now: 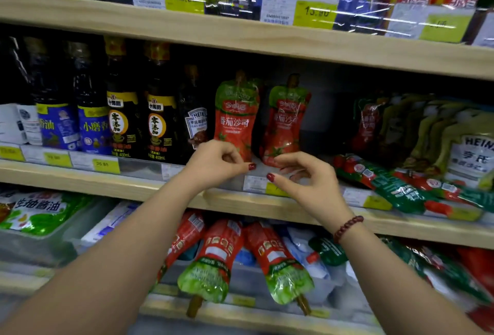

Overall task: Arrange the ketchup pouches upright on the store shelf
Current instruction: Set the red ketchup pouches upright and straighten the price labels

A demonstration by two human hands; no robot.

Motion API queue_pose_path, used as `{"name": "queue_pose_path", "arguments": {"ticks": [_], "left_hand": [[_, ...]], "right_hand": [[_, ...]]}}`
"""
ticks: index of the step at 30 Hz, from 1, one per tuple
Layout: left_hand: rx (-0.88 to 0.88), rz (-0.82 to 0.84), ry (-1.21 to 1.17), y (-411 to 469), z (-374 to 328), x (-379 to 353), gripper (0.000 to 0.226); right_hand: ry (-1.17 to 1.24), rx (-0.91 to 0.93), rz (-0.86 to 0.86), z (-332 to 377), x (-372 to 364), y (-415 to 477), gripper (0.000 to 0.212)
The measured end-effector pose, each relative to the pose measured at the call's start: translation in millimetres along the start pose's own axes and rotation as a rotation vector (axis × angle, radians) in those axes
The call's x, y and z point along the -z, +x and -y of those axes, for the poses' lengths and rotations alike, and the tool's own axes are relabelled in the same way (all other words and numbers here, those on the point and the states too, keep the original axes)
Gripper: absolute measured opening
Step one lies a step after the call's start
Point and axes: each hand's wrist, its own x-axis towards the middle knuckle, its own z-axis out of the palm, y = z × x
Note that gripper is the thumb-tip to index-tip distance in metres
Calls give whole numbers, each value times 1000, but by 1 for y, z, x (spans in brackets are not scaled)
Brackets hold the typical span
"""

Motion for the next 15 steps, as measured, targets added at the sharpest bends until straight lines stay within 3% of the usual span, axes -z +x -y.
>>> {"name": "queue_pose_path", "arguments": {"ticks": [4, 9, 15], "left_hand": [[-78, -78, 12, -12, -11, -29, 14], [-168, -290, 42, -28, -4, -52, 18], [-110, -357, 21, -25, -8, -57, 16]], "right_hand": [[93, -10, 54, -5, -2, -42, 24], [-79, -72, 245, -45, -6, -84, 29], [-304, -117, 522, -82, -14, -105, 79]]}}
